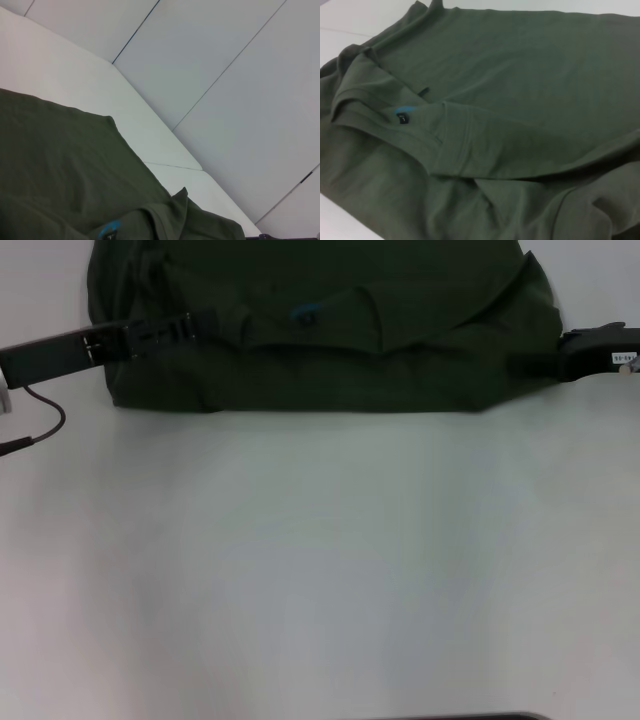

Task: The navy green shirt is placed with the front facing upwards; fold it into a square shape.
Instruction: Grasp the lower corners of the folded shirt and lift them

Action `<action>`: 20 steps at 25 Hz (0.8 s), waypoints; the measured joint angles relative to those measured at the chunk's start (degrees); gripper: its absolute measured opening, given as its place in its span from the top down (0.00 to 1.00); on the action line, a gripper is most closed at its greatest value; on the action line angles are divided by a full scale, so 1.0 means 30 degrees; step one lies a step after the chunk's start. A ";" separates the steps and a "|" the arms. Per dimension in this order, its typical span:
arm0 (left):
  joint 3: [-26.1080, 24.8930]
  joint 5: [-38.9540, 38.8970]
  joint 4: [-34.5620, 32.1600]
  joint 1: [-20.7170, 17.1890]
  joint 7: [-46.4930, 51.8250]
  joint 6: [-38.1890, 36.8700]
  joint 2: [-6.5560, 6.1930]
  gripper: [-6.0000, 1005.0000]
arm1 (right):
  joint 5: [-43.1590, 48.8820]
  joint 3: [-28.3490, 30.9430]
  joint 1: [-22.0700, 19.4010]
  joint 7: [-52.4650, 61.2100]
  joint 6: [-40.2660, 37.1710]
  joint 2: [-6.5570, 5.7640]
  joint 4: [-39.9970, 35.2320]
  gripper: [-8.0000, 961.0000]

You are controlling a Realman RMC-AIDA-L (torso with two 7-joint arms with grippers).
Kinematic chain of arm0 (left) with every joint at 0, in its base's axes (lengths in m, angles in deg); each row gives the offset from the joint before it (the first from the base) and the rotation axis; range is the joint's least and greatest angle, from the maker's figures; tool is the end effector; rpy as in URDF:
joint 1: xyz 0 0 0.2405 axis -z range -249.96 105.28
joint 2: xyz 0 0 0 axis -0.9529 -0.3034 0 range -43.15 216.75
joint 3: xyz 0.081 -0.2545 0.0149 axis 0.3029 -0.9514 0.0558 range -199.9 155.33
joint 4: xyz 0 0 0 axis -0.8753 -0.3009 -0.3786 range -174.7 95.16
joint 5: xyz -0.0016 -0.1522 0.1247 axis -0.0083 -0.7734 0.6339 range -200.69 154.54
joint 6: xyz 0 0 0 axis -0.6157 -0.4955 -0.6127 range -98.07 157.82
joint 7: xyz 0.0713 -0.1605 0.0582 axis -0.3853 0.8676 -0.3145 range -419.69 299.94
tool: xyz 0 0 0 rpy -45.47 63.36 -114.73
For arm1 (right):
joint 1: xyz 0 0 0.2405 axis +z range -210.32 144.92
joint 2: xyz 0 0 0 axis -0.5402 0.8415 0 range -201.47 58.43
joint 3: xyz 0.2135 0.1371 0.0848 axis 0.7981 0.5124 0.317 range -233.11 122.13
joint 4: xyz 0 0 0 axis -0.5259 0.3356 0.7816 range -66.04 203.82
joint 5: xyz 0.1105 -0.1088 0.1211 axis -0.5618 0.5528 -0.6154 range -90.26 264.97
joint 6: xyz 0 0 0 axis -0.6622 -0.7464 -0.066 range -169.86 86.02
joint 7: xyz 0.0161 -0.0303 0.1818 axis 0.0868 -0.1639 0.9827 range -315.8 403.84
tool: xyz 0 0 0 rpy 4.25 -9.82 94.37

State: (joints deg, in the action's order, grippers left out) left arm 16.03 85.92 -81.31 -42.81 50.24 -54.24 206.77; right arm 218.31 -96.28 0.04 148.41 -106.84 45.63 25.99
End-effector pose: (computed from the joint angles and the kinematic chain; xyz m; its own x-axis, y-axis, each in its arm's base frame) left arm -0.2426 0.3643 -0.0203 0.4034 0.6584 0.6355 0.8212 -0.5668 0.0660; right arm 0.3167 0.4007 -0.0092 0.6974 -0.6259 -0.3490 -0.7107 -0.5412 -0.4495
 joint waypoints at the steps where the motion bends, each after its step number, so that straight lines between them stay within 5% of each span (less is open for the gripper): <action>1: -0.0008 -0.0004 -0.0015 -0.0001 -0.0001 0.0007 0.0000 0.14 | 0.0000 0.0000 0.0009 0.0109 0.0058 -0.0013 0.0072 0.24; 7: -0.0192 -0.0031 -0.0019 0.0007 0.0000 0.0116 -0.0021 0.14 | -0.0026 0.0079 0.0217 0.0461 0.0095 -0.0438 0.1004 0.42; 18: -0.0074 0.0267 0.0001 -0.0066 0.0019 0.0167 -0.0178 0.14 | -0.0736 0.0786 -0.0286 0.0388 -0.0226 -0.0661 0.1022 0.90; 20: -0.0061 0.0621 0.0006 -0.0149 0.0021 0.0126 -0.0235 0.14 | -0.0736 0.0877 -0.0368 0.0340 -0.0228 -0.0666 0.1034 0.90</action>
State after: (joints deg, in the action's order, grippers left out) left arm 15.85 87.78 -81.29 -43.26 50.31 -53.86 206.06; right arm 216.10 -93.65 -1.07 149.43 -107.53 43.63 29.09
